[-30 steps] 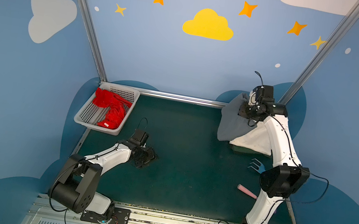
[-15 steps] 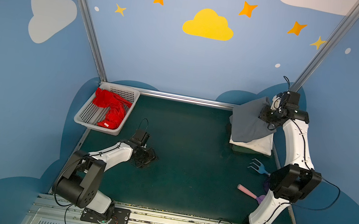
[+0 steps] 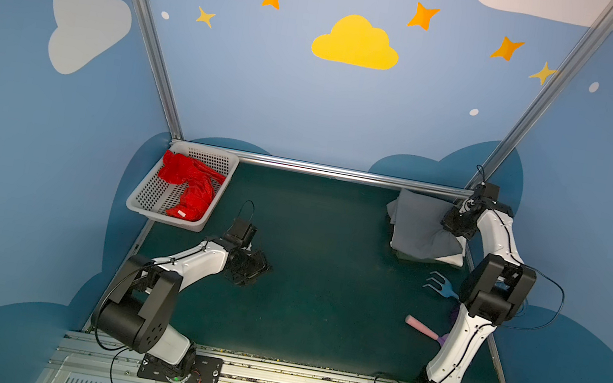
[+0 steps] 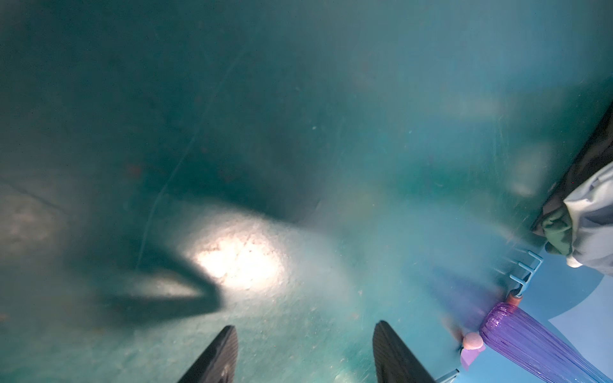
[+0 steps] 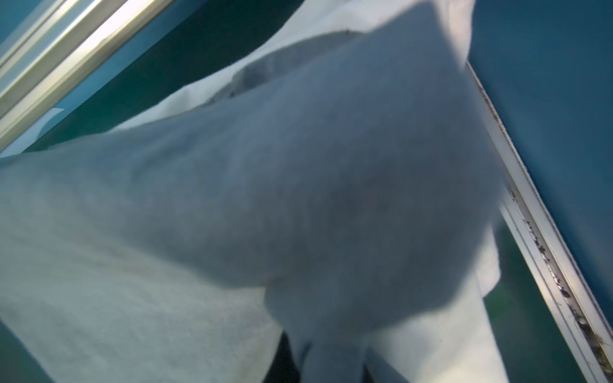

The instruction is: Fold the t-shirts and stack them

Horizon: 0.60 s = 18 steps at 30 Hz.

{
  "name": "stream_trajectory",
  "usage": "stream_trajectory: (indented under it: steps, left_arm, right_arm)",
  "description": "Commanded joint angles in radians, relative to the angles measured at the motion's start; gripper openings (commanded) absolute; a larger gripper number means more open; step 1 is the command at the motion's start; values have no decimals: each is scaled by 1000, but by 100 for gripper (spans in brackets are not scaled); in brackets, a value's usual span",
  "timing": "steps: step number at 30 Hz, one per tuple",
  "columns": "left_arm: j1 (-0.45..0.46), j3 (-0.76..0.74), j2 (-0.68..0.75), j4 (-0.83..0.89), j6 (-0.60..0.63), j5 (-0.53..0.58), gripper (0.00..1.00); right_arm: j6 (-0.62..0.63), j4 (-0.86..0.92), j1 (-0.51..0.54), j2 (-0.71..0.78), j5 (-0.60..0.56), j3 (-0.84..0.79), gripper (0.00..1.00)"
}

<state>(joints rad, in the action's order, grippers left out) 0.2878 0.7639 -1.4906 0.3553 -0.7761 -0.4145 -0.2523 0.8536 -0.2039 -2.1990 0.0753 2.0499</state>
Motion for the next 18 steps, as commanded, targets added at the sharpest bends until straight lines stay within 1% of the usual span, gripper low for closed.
stream_trajectory:
  steps: [1, 2, 3, 4, 6, 8, 10, 13, 14, 18]
  left_arm:
    - [-4, 24, 4, 4, 18, 2, 65]
    - [-4, 29, 3, 5, 18, -1, 65]
    - [-4, 29, 3, 4, 20, -4, 65]
    - [-4, 32, 3, 6, 24, -5, 65]
    - [-4, 37, 9, 7, 31, -6, 67]
    - [-4, 35, 32, -4, 39, -6, 72]
    - [-3, 29, 67, -17, 47, 5, 84]
    - [-2, 32, 136, -4, 62, 60, 99]
    - [-2, 38, 159, 6, 72, 83, 100]
    - [-3, 76, 231, 61, 113, 182, 100]
  right_arm:
    - [0, 0, -6, 8, -58, 66, 38]
    - [2, 8, -7, 1, -61, 81, 78]
    - [8, 27, -8, -6, -60, 94, 89]
    - [20, 52, -8, -12, -56, 118, 94]
    - [27, 80, -8, -11, -58, 147, 96]
    - [24, 82, -7, 13, -64, 149, 97]
    - [15, 68, -6, 52, -66, 128, 97]
    - [10, 43, 7, 118, -78, 83, 97]
    - [9, 37, 13, 140, -76, 66, 97]
    - [-10, 37, 23, 231, -8, 19, 97]
